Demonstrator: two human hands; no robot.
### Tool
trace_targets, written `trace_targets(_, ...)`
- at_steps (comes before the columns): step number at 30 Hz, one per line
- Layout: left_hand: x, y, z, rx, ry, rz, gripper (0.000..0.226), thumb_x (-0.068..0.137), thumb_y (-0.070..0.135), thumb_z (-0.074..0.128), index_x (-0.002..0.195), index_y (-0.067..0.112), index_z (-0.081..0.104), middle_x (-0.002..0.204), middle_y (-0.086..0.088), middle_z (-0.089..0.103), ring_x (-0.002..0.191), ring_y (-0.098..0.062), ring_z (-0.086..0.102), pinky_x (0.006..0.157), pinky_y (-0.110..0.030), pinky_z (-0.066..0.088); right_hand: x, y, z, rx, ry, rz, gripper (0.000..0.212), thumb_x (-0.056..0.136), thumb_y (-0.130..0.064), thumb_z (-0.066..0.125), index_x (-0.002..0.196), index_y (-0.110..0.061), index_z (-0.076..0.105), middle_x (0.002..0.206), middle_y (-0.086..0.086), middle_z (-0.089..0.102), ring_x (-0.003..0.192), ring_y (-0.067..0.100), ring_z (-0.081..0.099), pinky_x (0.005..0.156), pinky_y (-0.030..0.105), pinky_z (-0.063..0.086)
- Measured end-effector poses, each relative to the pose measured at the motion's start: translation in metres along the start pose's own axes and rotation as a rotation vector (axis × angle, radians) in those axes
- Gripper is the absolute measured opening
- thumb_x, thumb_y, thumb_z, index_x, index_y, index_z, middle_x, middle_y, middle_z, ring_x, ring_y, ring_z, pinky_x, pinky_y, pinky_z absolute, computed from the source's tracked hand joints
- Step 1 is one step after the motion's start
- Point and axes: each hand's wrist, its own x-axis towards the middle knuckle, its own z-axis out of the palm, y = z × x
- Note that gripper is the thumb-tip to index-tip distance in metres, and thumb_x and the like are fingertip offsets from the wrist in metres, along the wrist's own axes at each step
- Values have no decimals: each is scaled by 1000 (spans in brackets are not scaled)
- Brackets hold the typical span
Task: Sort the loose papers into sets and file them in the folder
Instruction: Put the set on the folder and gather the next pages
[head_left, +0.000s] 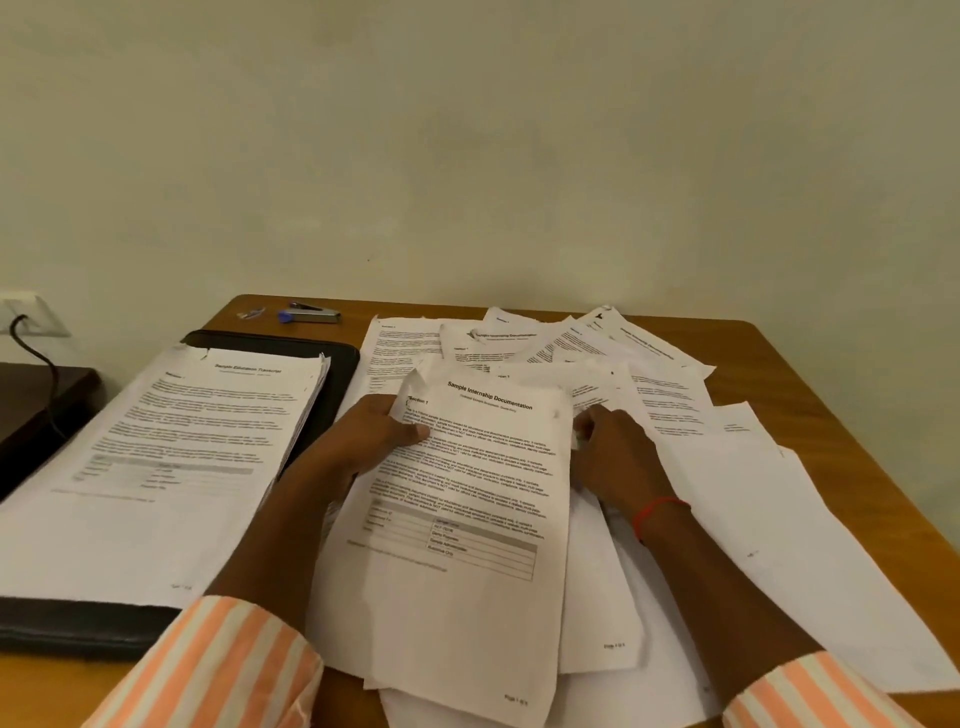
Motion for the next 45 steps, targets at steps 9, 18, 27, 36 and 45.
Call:
trace_targets(9, -5, 5, 2, -10, -46, 13, 18, 96, 19, 66, 113, 21, 68, 110, 3, 73, 99, -17, 69, 78, -28, 53, -1, 2, -1, 193, 136, -2, 21, 88, -5, 65, 72, -18, 64, 71, -9, 65, 67, 6, 58, 60, 20, 43)
trace_targets(18, 1, 2, 7, -236, -135, 115, 76, 59, 44, 93, 122, 11, 66, 112, -10, 76, 100, -34, 73, 87, -51, 59, 14, 12, -19, 706, 474, 104, 15, 99, -21, 62, 101, -7, 57, 93, -8, 63, 91, 6, 61, 68, 10, 44)
trace_targets(27, -3, 5, 16, -499, -159, 240, 89, 45, 44, 99, 119, 9, 65, 115, -17, 74, 101, -40, 72, 76, -46, 63, 7, 9, -31, 838, 584, 59, 17, 99, -19, 61, 106, -6, 54, 97, -7, 63, 87, 1, 61, 61, 4, 47)
trace_targets(36, -3, 6, 23, -473, 27, 255, 47, 84, 25, 71, 128, 11, 60, 114, -12, 75, 101, -34, 74, 85, -51, 60, -4, -11, -20, 857, 378, -36, 10, 98, -15, 62, 97, -9, 53, 91, 5, 70, 81, 8, 67, 66, 19, 52)
trace_targets(45, 0, 6, 22, -364, 249, 234, 78, 83, 19, 80, 142, 35, 32, 120, 5, 64, 97, -24, 73, 83, -47, 62, -21, -22, -14, 913, 80, -151, 23, 100, -28, 55, 111, -9, 61, 104, 0, 75, 94, 15, 73, 73, 25, 59)
